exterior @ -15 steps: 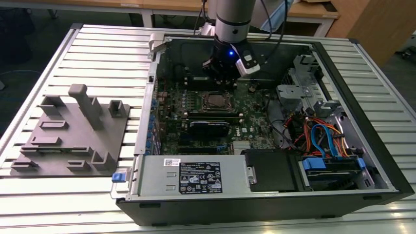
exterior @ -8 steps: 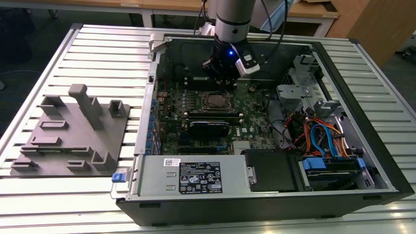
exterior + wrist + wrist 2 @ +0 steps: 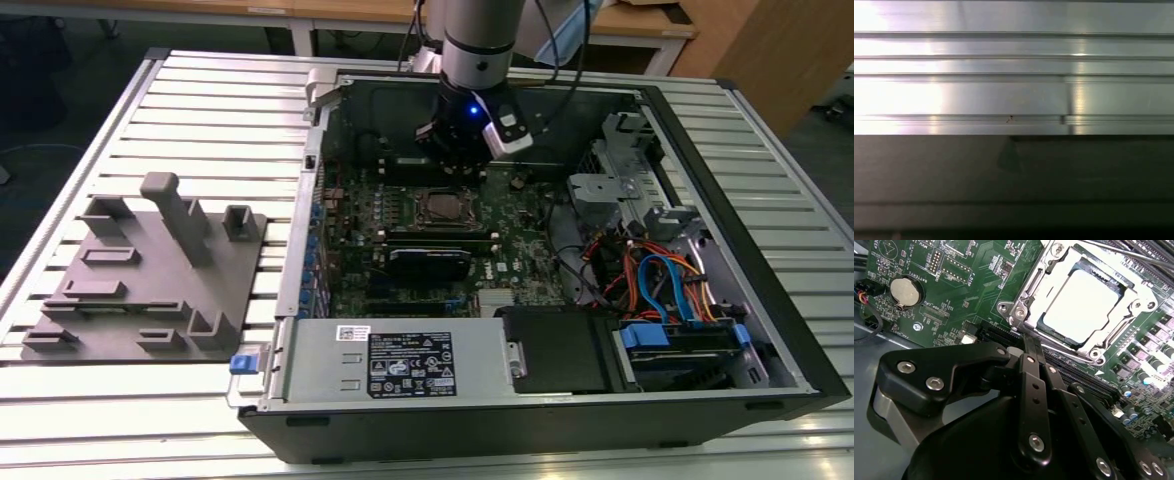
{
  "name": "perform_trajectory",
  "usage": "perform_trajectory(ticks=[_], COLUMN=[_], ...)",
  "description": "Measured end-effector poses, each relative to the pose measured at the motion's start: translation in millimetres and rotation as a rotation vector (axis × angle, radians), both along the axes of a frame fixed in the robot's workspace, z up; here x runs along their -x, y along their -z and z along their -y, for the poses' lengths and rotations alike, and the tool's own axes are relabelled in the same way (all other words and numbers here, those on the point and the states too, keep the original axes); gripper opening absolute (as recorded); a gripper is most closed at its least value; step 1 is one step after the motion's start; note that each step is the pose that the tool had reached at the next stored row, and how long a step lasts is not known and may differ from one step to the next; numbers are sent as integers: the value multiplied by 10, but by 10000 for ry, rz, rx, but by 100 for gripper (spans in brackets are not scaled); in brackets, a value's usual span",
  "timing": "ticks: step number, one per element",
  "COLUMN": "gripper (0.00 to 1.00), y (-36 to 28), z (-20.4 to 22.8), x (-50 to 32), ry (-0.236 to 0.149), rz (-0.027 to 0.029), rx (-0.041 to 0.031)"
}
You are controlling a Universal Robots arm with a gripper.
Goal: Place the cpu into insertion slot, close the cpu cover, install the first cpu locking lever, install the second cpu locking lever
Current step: 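Install the first cpu locking lever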
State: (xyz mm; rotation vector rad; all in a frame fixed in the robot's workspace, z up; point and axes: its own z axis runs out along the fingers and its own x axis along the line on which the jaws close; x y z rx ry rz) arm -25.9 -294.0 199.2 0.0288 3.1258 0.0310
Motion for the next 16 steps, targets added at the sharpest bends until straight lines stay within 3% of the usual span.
perform_trajectory(ticks=[9,16], gripper=[11,11], y=[-26,-1], z=[-1,6], x=[-1,-1], ry=[8,51], rz=[2,0], rx=[-4,25])
